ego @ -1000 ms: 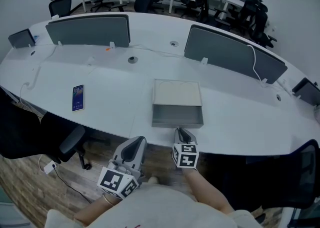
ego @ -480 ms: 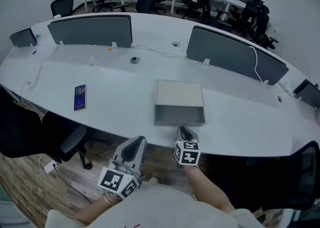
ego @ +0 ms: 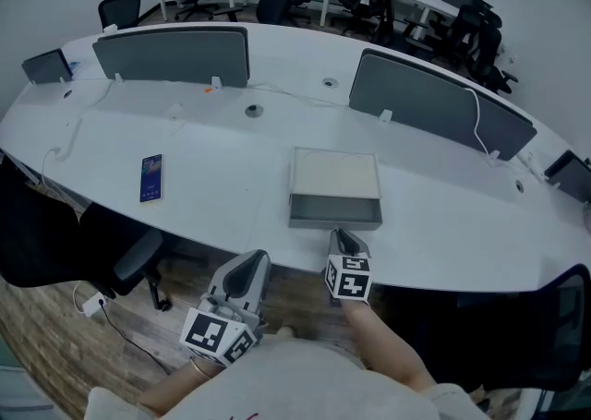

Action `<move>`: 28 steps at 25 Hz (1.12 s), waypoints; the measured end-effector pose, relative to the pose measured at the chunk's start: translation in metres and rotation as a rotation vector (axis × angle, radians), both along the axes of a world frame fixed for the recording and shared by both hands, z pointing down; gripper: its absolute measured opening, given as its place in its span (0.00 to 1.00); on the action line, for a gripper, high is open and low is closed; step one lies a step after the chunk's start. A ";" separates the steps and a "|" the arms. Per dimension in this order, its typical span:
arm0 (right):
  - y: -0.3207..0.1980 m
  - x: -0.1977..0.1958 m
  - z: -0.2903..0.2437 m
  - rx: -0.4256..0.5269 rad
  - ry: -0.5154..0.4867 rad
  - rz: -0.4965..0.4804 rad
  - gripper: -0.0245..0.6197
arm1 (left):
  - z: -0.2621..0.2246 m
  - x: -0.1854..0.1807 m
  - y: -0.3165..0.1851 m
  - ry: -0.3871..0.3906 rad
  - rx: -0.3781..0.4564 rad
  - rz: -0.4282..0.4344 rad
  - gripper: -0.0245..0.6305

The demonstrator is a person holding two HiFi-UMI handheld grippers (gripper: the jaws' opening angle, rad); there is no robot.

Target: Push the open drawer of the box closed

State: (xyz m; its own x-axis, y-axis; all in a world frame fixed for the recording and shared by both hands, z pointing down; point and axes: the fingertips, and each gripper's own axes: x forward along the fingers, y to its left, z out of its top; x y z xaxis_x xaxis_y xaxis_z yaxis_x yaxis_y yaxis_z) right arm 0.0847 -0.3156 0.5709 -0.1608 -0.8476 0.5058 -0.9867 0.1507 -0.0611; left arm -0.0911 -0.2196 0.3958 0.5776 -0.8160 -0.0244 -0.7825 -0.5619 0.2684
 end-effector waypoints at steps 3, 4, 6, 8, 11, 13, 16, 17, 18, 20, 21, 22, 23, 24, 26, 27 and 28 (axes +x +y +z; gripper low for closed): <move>-0.001 0.000 0.000 0.001 0.000 -0.002 0.10 | 0.000 -0.001 0.000 0.001 -0.001 -0.005 0.07; -0.002 0.000 0.000 0.001 0.000 -0.002 0.10 | 0.000 -0.002 0.000 0.001 -0.001 -0.007 0.07; -0.003 0.000 0.000 0.002 -0.001 -0.002 0.10 | 0.001 -0.003 -0.001 0.001 -0.001 -0.011 0.07; -0.004 0.000 0.000 0.002 -0.002 -0.002 0.10 | 0.001 -0.003 -0.001 0.000 -0.001 -0.013 0.07; -0.006 0.000 0.000 0.003 -0.002 -0.002 0.10 | 0.000 -0.004 0.000 -0.004 0.000 -0.016 0.07; -0.007 0.000 0.000 0.002 -0.004 -0.001 0.10 | 0.000 -0.006 0.000 -0.005 0.002 -0.020 0.07; -0.009 0.000 0.000 0.001 -0.006 0.000 0.10 | 0.001 -0.009 0.001 -0.007 0.003 -0.026 0.07; -0.010 0.000 -0.001 0.001 -0.006 0.000 0.10 | 0.001 -0.010 0.000 -0.008 0.002 -0.028 0.07; -0.011 -0.001 -0.001 0.001 -0.006 -0.001 0.10 | 0.001 -0.011 0.000 -0.007 0.004 -0.030 0.07; -0.012 -0.001 -0.001 0.001 -0.005 -0.002 0.10 | 0.000 -0.011 -0.002 0.000 0.001 -0.035 0.07; -0.013 0.000 -0.001 0.001 -0.005 -0.003 0.10 | -0.001 -0.011 -0.002 0.003 -0.003 -0.038 0.07; -0.013 0.000 -0.001 0.001 -0.005 -0.004 0.10 | -0.001 -0.012 -0.002 0.004 -0.005 -0.041 0.07; -0.014 0.000 -0.001 0.000 -0.005 -0.004 0.10 | -0.001 -0.013 -0.002 0.004 -0.004 -0.045 0.07; -0.015 0.001 -0.001 0.000 -0.005 -0.004 0.10 | -0.001 -0.014 -0.002 0.004 -0.003 -0.049 0.07; -0.017 0.001 0.000 -0.001 -0.006 -0.003 0.10 | -0.001 -0.017 -0.003 0.004 -0.001 -0.058 0.07; -0.018 0.001 0.000 -0.002 -0.007 -0.002 0.10 | -0.001 -0.018 -0.003 0.005 -0.001 -0.061 0.07; -0.019 0.000 0.000 -0.002 -0.008 -0.002 0.10 | -0.001 -0.019 -0.003 0.005 -0.002 -0.064 0.07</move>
State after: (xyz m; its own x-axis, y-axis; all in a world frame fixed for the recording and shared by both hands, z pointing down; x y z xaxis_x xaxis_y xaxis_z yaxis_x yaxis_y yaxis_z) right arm 0.0849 -0.3349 0.5708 -0.1664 -0.8462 0.5062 -0.9859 0.1524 -0.0693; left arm -0.1102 -0.2230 0.3951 0.5238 -0.8514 -0.0259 -0.8155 -0.5101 0.2735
